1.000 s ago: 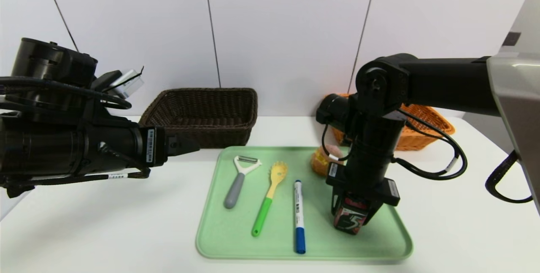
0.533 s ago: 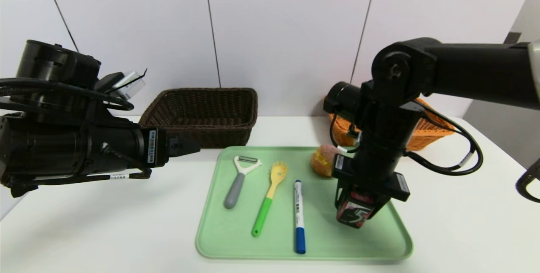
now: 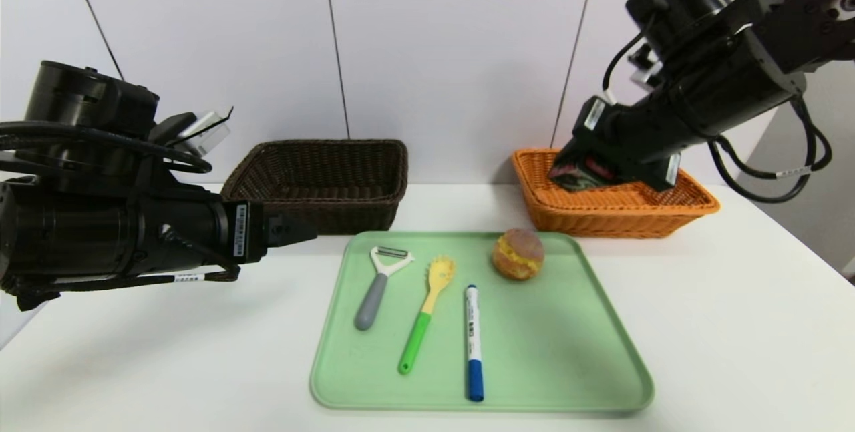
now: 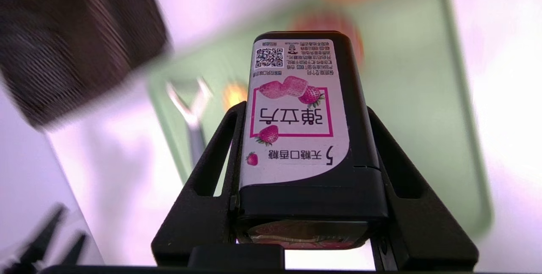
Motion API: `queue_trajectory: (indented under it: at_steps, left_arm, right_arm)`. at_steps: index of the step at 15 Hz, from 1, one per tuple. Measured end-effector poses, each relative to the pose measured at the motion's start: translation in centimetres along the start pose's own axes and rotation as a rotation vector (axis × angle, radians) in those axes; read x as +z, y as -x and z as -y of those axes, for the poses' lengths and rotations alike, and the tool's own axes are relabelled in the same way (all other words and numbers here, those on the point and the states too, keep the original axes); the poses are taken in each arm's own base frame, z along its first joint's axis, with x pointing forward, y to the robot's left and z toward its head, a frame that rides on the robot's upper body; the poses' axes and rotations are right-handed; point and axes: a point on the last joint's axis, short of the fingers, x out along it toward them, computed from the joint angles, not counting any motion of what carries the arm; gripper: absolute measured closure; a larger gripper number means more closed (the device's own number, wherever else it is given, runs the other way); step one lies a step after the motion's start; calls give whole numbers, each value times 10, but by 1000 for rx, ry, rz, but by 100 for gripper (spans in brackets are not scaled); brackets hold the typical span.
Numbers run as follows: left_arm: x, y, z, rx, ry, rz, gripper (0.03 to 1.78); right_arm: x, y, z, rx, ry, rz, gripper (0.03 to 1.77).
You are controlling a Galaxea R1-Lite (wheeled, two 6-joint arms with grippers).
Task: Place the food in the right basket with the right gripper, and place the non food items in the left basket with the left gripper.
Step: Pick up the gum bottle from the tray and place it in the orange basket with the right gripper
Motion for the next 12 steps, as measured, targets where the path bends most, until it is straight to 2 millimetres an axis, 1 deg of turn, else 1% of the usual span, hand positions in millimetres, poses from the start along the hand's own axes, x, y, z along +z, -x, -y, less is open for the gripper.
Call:
queue_trajectory:
  at_steps: [1,3,6,9,12]
  left_arm:
    - [0,0,0,0,0,1,12]
    - [0,1,0,-1,-1,3,12]
    - [0,3,0,-3,-2,6,12]
    - [1,5,1,-5,-3,15,12]
    - [1,7,1,-7,-3,20,12]
  right_arm:
    - [15,2,3,31,1,82,100]
    - [41,-5,15,47,-24,188,100]
    - [70,-34,35,35,-72,266,100]
    - [82,-67,51,3,-102,264,100]
    - [83,-92,60,-32,-116,229,100]
